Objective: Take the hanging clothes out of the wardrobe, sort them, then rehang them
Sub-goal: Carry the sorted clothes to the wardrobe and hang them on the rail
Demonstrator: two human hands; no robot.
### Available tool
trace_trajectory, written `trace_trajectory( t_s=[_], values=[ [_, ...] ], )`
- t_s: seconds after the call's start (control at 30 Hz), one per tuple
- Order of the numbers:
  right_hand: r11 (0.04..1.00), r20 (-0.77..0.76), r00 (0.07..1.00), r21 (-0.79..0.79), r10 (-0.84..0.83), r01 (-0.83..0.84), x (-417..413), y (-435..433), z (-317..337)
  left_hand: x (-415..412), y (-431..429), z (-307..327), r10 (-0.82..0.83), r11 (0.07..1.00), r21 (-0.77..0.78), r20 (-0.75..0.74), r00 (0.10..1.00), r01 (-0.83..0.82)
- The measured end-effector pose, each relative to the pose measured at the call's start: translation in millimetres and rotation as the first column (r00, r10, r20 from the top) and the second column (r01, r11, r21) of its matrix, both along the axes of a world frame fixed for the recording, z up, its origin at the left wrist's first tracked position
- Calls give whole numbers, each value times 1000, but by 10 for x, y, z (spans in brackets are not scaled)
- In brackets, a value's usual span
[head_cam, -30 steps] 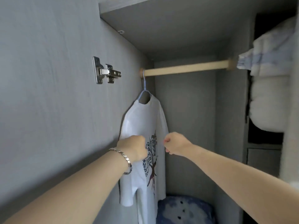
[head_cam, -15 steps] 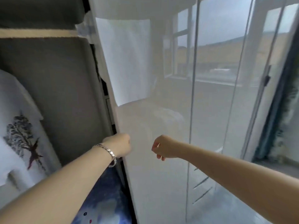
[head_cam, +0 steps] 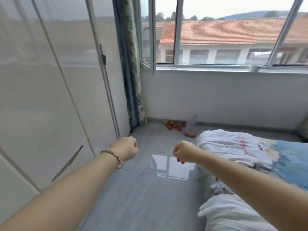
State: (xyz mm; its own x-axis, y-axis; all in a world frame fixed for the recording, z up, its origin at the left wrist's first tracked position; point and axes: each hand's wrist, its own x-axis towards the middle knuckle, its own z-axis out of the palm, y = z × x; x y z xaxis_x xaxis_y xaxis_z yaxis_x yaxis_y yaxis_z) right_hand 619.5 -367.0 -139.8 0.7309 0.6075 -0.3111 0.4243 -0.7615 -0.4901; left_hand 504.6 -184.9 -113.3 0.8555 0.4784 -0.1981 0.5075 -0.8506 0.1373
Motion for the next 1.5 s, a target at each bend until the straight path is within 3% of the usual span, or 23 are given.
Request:
trace_trajectory(
  t_s=[0.3,0.47,0.63,0.8,1.03,1.3,1.5],
  values=[
    [884,-37,888,-114,-459,453,1541,-1844,-595,2106,-1234,-639,-326,944,-69,-17,945,324],
    [777,-79,780,-192,-621,599,2277,-2255,-972,3132,-1517,-951,-479,877,-79,-63,876,474],
    [622,-59,627,-232,-777,748,3110,-2386,-1079,4318,-1569,-1095,-654,754,-26,-110,748,656],
    [494,-96,487,-266,-868,828,3826,-2461,-1233,5476,-1647,-1202,-759,639,-14,-178,627,769],
    [327,-162,290,-287,-943,901,4644,-2855,-1909,6757,-1990,-1638,-797,589,-88,-228,559,804],
    [262,-222,186,-389,-957,883,5894,-3521,-2877,8078,-2686,-2473,-766,632,-189,-304,567,752],
    [206,-202,122,-477,-972,854,6693,-4041,-3683,8866,-3258,-3134,-796,594,-260,-327,510,761]
  ],
)
